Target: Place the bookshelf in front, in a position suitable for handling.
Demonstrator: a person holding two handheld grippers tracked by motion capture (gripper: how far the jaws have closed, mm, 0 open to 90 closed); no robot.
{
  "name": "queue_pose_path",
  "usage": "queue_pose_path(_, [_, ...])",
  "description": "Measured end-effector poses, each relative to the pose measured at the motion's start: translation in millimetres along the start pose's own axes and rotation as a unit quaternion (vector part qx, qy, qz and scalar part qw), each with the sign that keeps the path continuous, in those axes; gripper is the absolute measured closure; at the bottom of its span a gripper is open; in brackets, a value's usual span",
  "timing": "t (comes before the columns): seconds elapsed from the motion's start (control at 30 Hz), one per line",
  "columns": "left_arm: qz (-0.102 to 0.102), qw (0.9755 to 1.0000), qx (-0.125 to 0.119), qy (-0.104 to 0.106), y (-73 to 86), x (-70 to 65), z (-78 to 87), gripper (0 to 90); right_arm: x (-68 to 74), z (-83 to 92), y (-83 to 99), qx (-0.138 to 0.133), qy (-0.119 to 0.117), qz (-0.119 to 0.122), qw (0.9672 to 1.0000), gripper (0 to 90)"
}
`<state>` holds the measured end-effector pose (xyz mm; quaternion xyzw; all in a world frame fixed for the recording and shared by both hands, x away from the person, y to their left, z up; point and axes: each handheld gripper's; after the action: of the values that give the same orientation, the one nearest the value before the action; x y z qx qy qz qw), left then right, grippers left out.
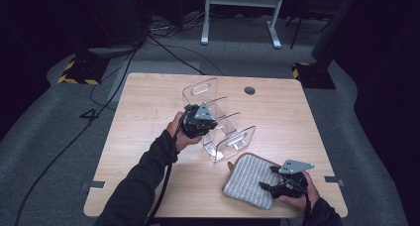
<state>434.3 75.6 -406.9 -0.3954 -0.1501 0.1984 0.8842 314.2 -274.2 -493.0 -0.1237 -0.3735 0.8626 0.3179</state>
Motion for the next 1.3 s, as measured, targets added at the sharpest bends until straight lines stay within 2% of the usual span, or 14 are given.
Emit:
queue_pose_path(0.1, [-0.005,1.0,0.006,-0.001,4.7,-2.3,8.4,84.2,0.1,-0.1,0.4,-0.003,0.0,-0.001,1.0,25.0])
queue_pose_path(0.2, [-0.004,0.9999,-0.013,-0.006,5.5,-4.2,21.8,79.6,-0.9,-0.1,1.1,-0.007,-0.004,-0.009,0.9999,25.0])
queue_pose_path(0.27, [0.0,0.9996,-0.019,-0.02,3.8,-6.4,31.9,74.3,-0.9,0.6,0.9,-0.009,-0.005,-0.01,0.9999,25.1])
queue_pose_path(0.3, [0.005,0.9993,-0.022,-0.032,2.7,-8.7,37.9,69.5,-0.5,1.4,0.5,-0.01,-0.004,-0.008,0.9999,25.2])
queue_pose_path(0.33, [0.013,0.9988,-0.021,-0.043,1.9,-10.9,44.3,57.8,-0.1,2.4,-0.1,-0.01,-0.002,-0.003,0.9999,25.5])
queue_pose_path(0.43, [0.007,0.9977,-0.033,-0.059,5.7,-24.5,64.4,44.3,3.0,7.2,-1.3,-0.015,0.007,0.007,0.9998,27.8])
queue_pose_path(0.63, [0.013,0.9974,-0.04,-0.059,27.8,-51.3,79.5,31.6,7.7,13.2,-4.3,-0.022,0.013,0.022,0.9994,28.0])
queue_pose_path(0.77, [0.024,0.9986,-0.035,-0.032,53.4,-72.6,69.1,27.4,15.0,20.9,-9.5,-0.043,0.013,0.03,0.9986,27.2])
queue_pose_path(0.83, [0.026,0.9992,-0.023,-0.018,66.3,-82.1,56.3,27.2,21.8,22.4,-13.0,-0.048,0.004,0.037,0.9982,26.8])
queue_pose_path(0.93, [0.021,0.9996,-0.003,-0.015,80.4,-89.6,31.8,28.0,35.8,21.1,-19.1,-0.051,-0.017,0.054,0.9971,26.8])
queue_pose_path(1.03, [0.036,0.9993,0.004,0.004,86.4,-88.5,11.3,30.0,53.1,14.7,-24.5,-0.053,-0.04,0.072,0.9952,27.5])
queue_pose_path(1.1, [0.051,0.9987,0.001,0.012,87.6,-84.2,1.2,30.0,62.4,6.3,-26.1,-0.037,-0.053,0.092,0.9936,26.5])
queue_pose_path(1.17, [0.059,0.9981,-0.004,0.015,86.3,-80.2,-4.6,31.1,67.1,-1.2,-25.7,-0.023,-0.058,0.105,0.9925,25.7])
queue_pose_path(1.3, [0.068,0.9971,-0.019,0.027,83.1,-75.4,-16.0,37.0,73.0,-4.7,-25.2,-0.015,-0.069,0.116,0.9907,23.6])
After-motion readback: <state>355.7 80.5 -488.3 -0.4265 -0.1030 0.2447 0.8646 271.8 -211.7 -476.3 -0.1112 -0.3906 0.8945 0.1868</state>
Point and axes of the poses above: each handheld gripper's, and its own axes: z roughly backward along the jaws, y roughly out of its underside, x roughly to its left
